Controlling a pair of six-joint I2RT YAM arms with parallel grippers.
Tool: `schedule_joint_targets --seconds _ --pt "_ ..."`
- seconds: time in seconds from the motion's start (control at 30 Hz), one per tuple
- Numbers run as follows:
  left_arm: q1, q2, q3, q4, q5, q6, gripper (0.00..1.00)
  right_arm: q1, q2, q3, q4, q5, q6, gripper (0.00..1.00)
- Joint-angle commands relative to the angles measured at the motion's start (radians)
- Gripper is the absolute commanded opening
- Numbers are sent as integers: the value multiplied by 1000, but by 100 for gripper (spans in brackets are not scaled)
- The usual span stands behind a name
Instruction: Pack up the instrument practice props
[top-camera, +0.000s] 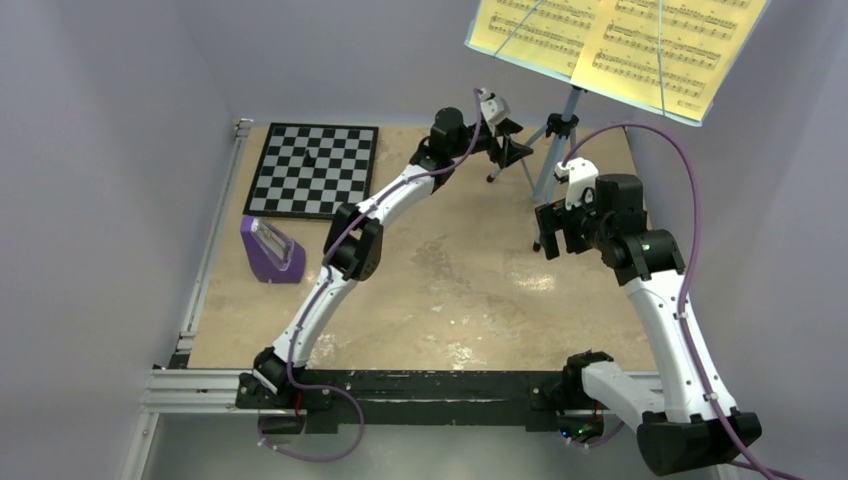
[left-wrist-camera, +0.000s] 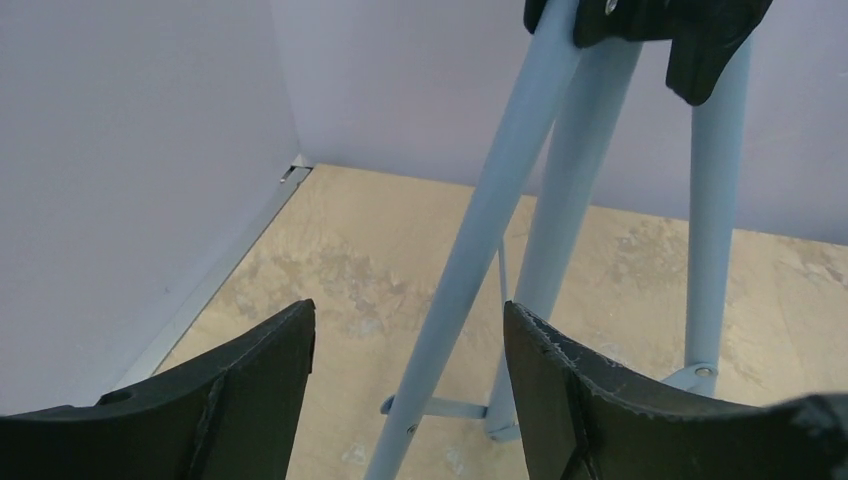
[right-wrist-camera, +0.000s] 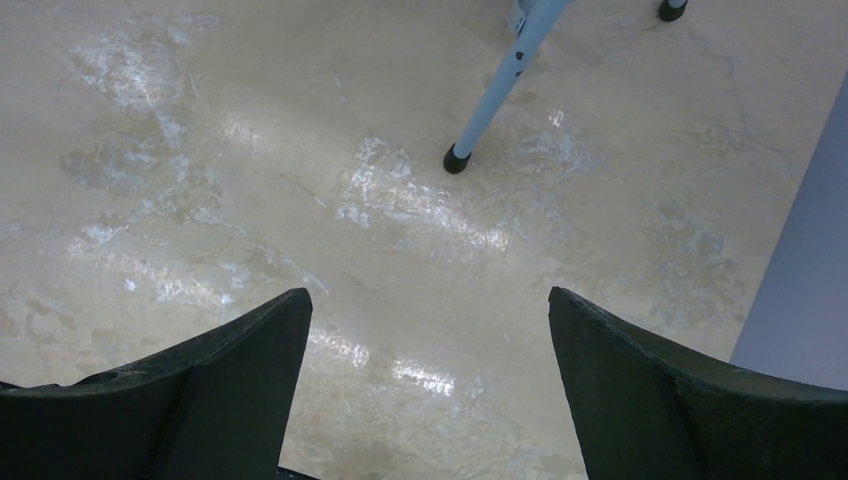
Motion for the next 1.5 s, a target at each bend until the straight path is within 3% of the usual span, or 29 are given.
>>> schedule_joint_targets --seconds 0.0,0.13,0.17,0.2,0.27,0.43,0.63,0.77,0.93,1.17,1.47 --pt "-30 46 62 59 -43 53 72 -3 -18 33 -17 -5 6 92" --pt "-54 39 65 69 -43 76 65 -6 -34 38 -27 5 4 93" --pt "-55 32 60 74 -42 76 57 -7 -38 36 -29 6 4 93" --pt "-56 21 47 88 -43 71 43 -8 -41 33 -31 4 3 93" --pt "-56 -11 -8 142 -83 61 0 -10 -46 27 -35 2 3 93" --pt "-49 -85 -104 179 -89 65 0 -11 -54 17 -24 -1 -4 93" --pt "-40 -362 -532 295 -55 94 0 -11 -50 -15 40 27 -4 93" --pt "-43 -456 -685 306 -11 133 0 -14 -42 -56 85 31 21 93" --pt "-51 -546 -837 323 -83 157 0 -14 -26 -81 62 -8 27 91" --pt "-68 -631 -960 303 -157 237 0 -13 -89 -94 -55 -97 11 89" --pt "-98 -697 -1040 247 -218 268 0 -13 -327 -148 -229 -235 -77 91"
